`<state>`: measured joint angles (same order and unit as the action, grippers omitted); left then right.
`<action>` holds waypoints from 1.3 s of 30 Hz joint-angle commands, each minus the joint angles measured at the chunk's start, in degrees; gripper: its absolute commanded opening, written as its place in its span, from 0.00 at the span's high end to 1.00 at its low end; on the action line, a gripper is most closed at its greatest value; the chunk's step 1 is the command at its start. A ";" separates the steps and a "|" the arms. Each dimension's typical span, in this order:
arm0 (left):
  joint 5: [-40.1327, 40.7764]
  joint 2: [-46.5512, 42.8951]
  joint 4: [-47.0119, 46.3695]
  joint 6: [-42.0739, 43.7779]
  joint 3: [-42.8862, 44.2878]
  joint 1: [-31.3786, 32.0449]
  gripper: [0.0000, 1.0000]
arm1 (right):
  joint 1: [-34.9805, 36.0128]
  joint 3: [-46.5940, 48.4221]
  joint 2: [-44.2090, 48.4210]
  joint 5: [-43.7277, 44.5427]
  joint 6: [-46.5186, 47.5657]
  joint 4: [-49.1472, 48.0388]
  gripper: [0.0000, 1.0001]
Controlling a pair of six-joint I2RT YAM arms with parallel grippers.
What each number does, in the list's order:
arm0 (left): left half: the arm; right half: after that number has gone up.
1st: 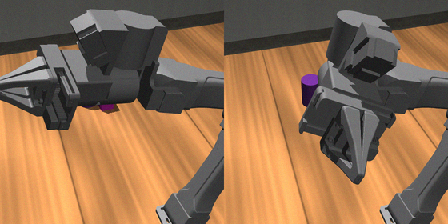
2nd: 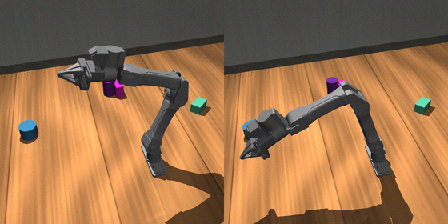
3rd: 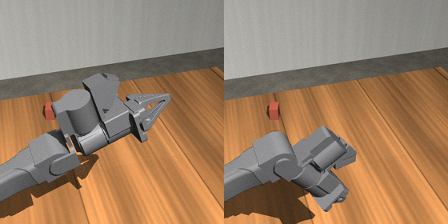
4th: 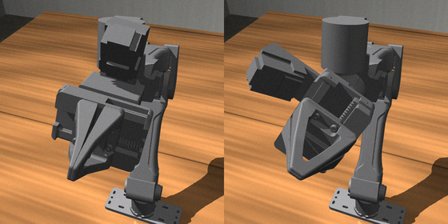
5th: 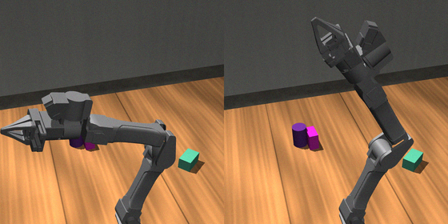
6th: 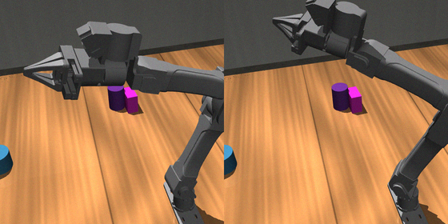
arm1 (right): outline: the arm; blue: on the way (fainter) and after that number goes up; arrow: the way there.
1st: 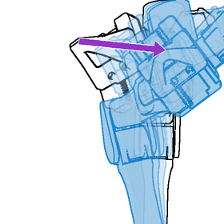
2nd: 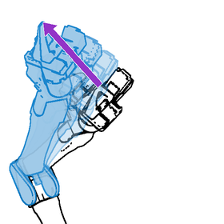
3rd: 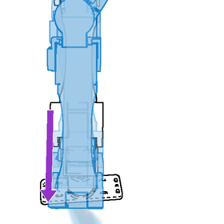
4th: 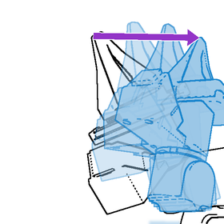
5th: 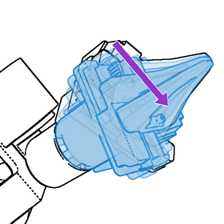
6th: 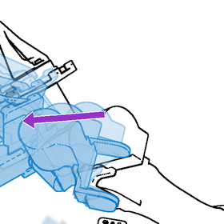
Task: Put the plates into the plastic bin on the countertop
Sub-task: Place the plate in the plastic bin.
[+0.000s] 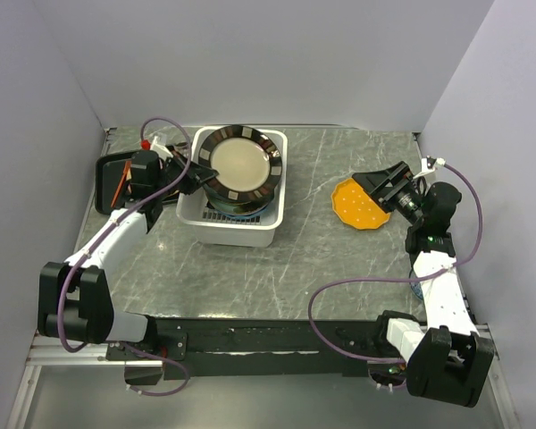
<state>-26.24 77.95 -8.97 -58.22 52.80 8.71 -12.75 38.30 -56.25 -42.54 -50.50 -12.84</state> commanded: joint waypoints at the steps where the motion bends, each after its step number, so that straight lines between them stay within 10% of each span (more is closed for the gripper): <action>1: -4.00 -2.19 -12.12 -2.69 2.05 -0.45 0.99 | 0.01 0.63 0.09 0.44 0.05 -2.72 0.00; 39: -8.48 7.21 -9.49 -3.66 2.84 -2.73 0.87 | -0.08 1.33 -1.58 0.18 0.23 -2.80 0.00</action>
<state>-29.95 86.56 -9.82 -60.93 52.71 6.02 -12.75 38.30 -57.56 -42.50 -50.48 -12.86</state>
